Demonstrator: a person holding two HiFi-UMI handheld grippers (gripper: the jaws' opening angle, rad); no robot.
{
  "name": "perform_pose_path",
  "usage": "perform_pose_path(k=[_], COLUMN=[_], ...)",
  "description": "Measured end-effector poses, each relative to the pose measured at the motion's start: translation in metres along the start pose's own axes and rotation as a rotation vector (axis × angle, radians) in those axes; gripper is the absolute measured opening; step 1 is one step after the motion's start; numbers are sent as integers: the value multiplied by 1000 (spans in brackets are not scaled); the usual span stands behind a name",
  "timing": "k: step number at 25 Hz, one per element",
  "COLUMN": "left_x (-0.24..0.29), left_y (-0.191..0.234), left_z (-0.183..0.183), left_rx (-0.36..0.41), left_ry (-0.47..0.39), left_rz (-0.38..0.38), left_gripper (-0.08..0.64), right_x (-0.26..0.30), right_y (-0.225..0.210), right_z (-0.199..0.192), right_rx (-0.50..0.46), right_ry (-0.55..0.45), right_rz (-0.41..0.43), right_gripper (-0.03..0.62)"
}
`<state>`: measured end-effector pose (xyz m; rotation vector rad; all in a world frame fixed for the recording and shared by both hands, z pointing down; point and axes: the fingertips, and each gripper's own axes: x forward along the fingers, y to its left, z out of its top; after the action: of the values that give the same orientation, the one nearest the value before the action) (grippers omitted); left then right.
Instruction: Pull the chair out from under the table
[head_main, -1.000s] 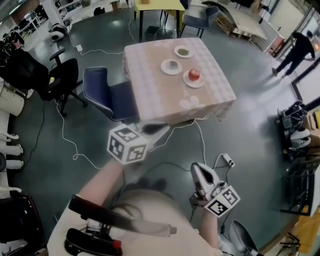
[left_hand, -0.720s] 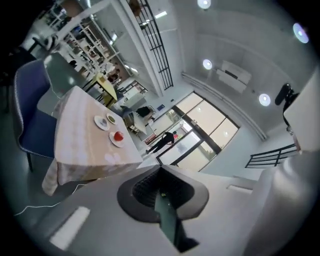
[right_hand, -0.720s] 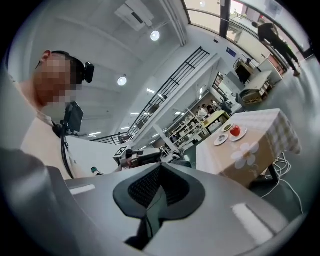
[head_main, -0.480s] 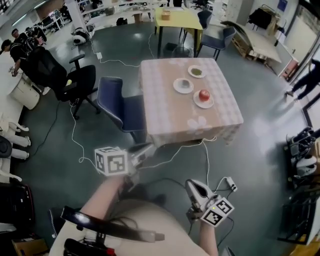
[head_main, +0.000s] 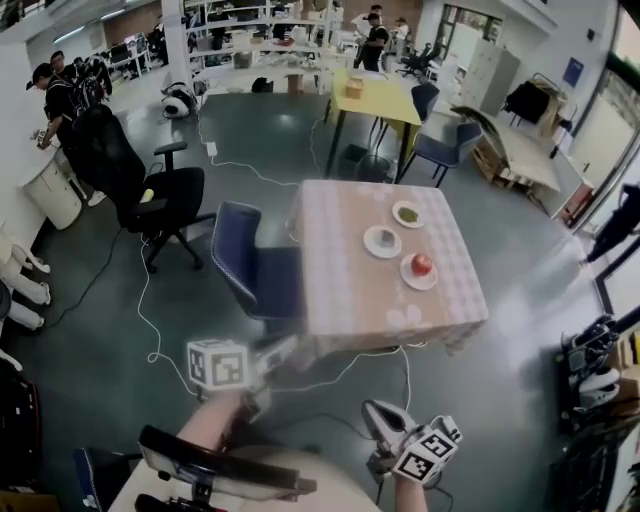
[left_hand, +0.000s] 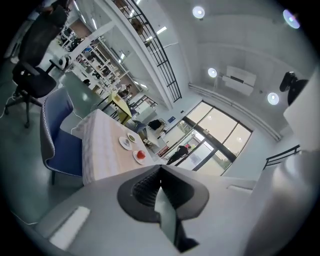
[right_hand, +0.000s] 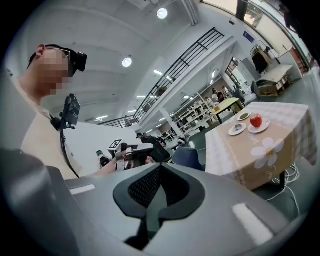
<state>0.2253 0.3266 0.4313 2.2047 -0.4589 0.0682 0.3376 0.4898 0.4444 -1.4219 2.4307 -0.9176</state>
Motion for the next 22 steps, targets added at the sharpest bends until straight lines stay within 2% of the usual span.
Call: perform_pose_path(k=[4,8,15,22], left_x=[-30,-56,-93,-138], left_y=[53,102,174,234], left_z=[34,77,143,160], left_rx=[2,-9,-44,-83], left_ry=[-4,-16,-27,-41], left_rz=[-14,-37,-20,62], left_gripper=[-2,-2,-2,-2], right_x=[73,144,253,320], right_y=[20,38,69,89], right_z=[2,18,34,26], right_rx=[-31,-76,-93,-77], right_ry=[10,-32,-15,34], right_rz=[3,-23,18,32], right_gripper=[12,14,14,14])
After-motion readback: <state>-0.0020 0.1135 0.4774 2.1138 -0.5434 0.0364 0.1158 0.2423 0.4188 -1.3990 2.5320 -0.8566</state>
